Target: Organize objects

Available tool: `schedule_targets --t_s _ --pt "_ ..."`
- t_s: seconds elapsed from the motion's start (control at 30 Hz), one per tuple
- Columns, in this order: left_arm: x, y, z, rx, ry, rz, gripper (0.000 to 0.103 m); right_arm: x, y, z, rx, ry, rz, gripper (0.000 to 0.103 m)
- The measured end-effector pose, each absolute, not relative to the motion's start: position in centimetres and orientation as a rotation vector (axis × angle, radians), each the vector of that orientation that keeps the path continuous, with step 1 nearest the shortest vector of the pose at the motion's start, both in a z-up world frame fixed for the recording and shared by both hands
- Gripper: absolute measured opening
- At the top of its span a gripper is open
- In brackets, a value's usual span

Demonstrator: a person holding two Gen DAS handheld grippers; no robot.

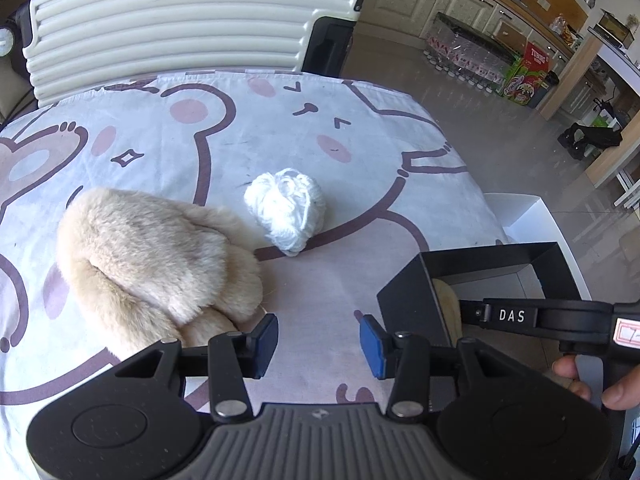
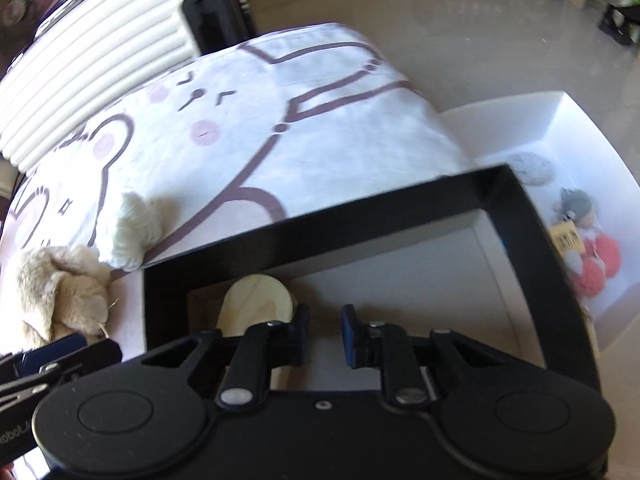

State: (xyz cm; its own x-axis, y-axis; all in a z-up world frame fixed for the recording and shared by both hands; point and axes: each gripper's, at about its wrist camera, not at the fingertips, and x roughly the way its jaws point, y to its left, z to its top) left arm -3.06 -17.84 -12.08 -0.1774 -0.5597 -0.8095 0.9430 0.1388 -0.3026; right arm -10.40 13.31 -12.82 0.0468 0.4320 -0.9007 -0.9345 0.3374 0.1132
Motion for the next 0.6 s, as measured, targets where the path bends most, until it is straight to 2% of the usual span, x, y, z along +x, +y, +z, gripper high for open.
schedule_targets --t_s 0.13,0.23,0.4,0.6 --pt "-2.9 -17.7 -12.0 0.493 1.039 -1.431 0.046 -12.0 13.9 -12.7 -0.645 1.030 1.199 0.013" --pt "-2.9 -17.4 -11.6 0.490 1.031 -1.430 0.046 -12.3 13.8 -12.5 -0.659 1.021 1.198 0.013" --pt "-3.1 -16.8 -10.8 0.491 1.015 -1.426 0.046 -11.9 12.7 -11.0 -0.614 1.012 1.198 0.021" --pt "-3.8 -16.1 -9.5 0.496 0.989 -1.427 0.046 -11.2 10.8 -8.5 -0.594 0.955 1.197 0.023"
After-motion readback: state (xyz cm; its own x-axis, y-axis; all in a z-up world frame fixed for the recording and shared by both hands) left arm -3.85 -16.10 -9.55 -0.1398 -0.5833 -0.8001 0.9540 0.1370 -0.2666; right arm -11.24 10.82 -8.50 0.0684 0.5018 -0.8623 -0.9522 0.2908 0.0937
